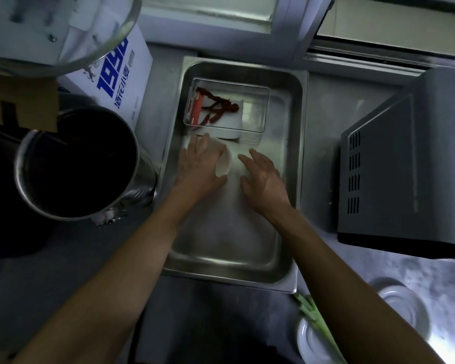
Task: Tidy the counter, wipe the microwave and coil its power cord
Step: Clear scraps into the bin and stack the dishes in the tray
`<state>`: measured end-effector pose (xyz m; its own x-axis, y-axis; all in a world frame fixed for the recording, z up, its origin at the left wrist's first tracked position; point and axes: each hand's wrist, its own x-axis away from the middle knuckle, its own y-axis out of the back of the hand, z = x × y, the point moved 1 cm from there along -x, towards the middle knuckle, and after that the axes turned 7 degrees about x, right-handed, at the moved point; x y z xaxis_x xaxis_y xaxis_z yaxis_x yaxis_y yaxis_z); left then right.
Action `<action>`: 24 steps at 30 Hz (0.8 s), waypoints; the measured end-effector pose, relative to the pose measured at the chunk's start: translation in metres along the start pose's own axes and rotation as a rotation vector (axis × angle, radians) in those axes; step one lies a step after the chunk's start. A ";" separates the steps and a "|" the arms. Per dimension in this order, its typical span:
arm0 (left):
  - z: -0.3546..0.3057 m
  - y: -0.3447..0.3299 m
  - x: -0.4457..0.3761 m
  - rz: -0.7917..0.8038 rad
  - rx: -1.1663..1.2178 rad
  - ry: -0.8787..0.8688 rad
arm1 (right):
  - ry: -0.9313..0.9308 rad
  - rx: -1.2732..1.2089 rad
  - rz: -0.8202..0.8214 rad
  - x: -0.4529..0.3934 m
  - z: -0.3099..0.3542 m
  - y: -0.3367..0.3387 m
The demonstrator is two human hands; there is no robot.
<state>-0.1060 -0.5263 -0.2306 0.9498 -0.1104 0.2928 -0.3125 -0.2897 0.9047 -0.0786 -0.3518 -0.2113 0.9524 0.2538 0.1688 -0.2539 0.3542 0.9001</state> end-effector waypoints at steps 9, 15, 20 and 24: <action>0.006 0.002 -0.001 0.030 0.052 -0.037 | -0.029 0.035 0.050 0.000 0.004 0.001; 0.003 0.010 0.026 -0.020 0.033 -0.041 | -0.025 0.063 0.008 0.019 0.011 0.018; -0.009 0.013 0.053 -0.044 0.063 -0.071 | -0.035 0.074 -0.052 0.045 0.011 0.027; -0.028 0.012 0.074 -0.063 0.070 -0.108 | -0.054 0.070 -0.092 0.077 0.006 0.030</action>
<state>-0.0388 -0.5114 -0.1889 0.9616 -0.1905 0.1978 -0.2563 -0.3642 0.8954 -0.0114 -0.3271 -0.1683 0.9793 0.1737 0.1036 -0.1542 0.3100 0.9381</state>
